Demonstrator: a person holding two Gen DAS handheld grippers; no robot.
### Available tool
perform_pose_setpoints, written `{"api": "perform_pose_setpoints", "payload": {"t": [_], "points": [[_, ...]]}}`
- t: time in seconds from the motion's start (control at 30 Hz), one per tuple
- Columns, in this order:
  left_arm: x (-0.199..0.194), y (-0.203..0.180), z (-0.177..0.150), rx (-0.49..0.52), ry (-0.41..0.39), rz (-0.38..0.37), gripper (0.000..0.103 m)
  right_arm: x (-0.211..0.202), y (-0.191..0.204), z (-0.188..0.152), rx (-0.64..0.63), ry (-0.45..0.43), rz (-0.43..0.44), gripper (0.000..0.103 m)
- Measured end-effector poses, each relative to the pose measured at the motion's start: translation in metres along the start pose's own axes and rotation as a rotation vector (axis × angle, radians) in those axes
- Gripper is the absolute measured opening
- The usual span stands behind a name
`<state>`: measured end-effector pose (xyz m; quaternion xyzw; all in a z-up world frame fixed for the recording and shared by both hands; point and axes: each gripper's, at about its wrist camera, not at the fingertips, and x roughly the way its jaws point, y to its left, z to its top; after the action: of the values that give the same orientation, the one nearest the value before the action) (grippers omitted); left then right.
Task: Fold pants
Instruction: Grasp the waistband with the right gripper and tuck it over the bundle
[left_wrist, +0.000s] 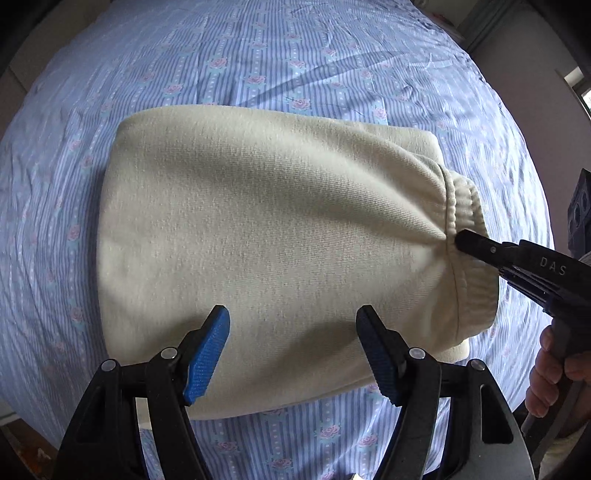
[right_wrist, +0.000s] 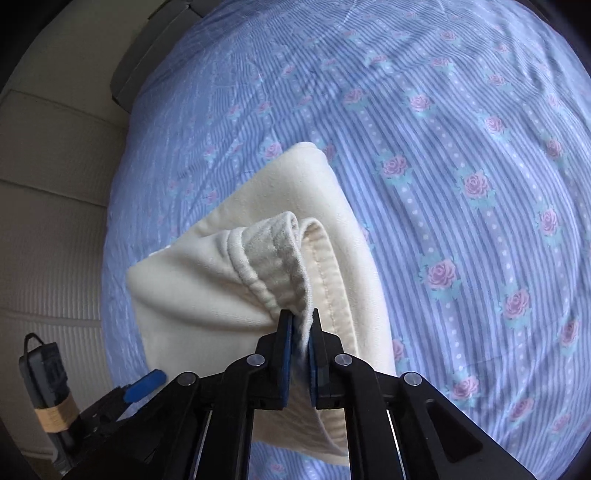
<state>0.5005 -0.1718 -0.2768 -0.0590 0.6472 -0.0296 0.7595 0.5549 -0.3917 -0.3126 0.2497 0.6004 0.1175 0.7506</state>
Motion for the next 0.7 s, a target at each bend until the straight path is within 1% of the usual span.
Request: {"api": "perform_pose_setpoints", "payload": {"t": [0.07, 0.1, 0.13, 0.2, 0.3, 0.37, 0.47, 0.53, 0.57, 0.63, 0.7], "points": [[0.0, 0.0, -0.003, -0.002, 0.005, 0.009, 0.071, 0.0, 0.001, -0.001, -0.009, -0.001, -0.024, 0.025], [-0.001, 0.0, -0.004, -0.005, 0.005, 0.01, 0.071, -0.002, -0.001, 0.0, -0.005, 0.003, -0.045, 0.039], [-0.002, 0.0, -0.006, -0.008, 0.004, 0.009, 0.071, -0.003, -0.001, -0.001, -0.001, 0.003, -0.07, 0.047], [-0.002, 0.001, -0.009, -0.016, 0.004, 0.012, 0.072, -0.016, -0.004, -0.009, -0.01, -0.011, -0.085, 0.05], [-0.003, 0.003, -0.016, -0.026, 0.008, 0.012, 0.072, -0.028, -0.003, -0.024, -0.063, -0.023, -0.102, 0.054], [0.0, 0.002, -0.02, -0.026, 0.018, 0.017, 0.073, -0.03, 0.001, -0.033, -0.107, -0.013, -0.089, 0.054], [0.014, 0.001, -0.026, -0.023, 0.053, 0.02, 0.076, -0.017, 0.002, -0.045, -0.143, 0.036, -0.073, 0.054], [0.03, -0.001, -0.031, -0.012, 0.106, 0.033, 0.076, -0.01, 0.001, -0.049, -0.16, 0.036, -0.089, 0.026], [0.038, -0.003, -0.034, 0.01, 0.126, 0.043, 0.076, -0.01, 0.001, -0.05, -0.166, 0.038, -0.123, 0.02], [0.045, -0.014, -0.04, 0.084, 0.117, 0.096, 0.078, -0.014, -0.003, -0.051, -0.134, 0.026, -0.114, 0.019], [0.044, -0.022, -0.04, 0.113, 0.111, 0.123, 0.078, -0.014, -0.007, -0.053, -0.129, 0.029, -0.137, 0.019]]}}
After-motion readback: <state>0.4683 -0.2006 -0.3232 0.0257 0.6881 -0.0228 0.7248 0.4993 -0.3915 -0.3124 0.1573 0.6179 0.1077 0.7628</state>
